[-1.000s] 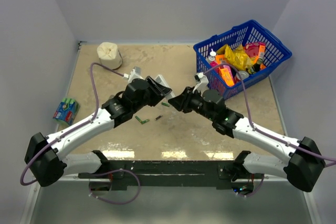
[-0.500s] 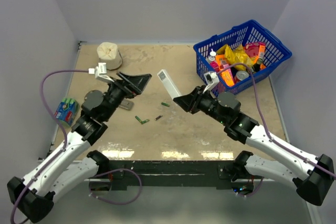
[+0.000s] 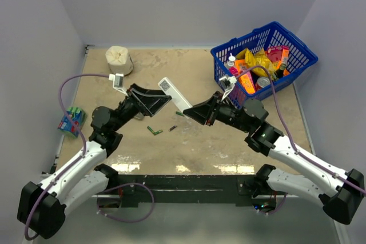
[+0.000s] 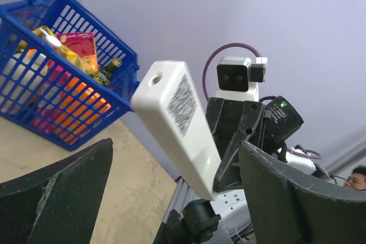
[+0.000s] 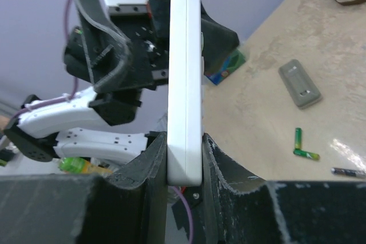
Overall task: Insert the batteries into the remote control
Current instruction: Adjust the remote control.
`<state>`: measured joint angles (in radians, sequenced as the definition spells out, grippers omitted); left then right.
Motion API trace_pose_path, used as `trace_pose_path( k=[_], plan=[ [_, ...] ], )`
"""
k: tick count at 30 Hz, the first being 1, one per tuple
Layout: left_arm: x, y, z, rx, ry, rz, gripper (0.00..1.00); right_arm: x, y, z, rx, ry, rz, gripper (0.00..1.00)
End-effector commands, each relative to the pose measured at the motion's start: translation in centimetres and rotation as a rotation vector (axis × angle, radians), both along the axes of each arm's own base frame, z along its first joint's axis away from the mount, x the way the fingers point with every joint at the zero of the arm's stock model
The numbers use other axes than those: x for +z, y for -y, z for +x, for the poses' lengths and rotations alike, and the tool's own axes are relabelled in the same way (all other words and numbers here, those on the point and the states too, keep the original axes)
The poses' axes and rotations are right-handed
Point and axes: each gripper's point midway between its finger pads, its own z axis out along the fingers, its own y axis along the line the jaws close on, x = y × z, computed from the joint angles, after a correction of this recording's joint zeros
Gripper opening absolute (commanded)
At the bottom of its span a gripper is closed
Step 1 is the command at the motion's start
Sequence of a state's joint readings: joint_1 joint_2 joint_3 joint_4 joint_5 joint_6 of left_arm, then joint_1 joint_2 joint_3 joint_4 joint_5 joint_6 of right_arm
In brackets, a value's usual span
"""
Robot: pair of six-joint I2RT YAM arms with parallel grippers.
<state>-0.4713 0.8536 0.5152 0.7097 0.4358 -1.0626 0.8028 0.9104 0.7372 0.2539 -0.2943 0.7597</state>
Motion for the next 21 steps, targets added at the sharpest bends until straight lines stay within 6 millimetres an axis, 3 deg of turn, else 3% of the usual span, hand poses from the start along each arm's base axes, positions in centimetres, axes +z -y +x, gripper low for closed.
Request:
trace_pose_path(
  k=[1, 14, 21],
  plan=[
    [2.1, -0.4, -1.8, -0.069, 0.07, -0.137, 0.93, 4.2, -0.6, -1.3, 0.088, 0.057, 0.156, 0.0],
    [5.5, -1.1, -2.1, -0.075, 0.148, -0.253, 0.82, 3.3, -2.3, -1.0, 0.15, 0.003, 0.183, 0.0],
    [5.5, -1.5, -1.2, -0.022, 0.127, -0.265, 0.56, 3.0, -3.0, -0.7, 0.167, -0.003, 0.181, 0.0]
  ],
)
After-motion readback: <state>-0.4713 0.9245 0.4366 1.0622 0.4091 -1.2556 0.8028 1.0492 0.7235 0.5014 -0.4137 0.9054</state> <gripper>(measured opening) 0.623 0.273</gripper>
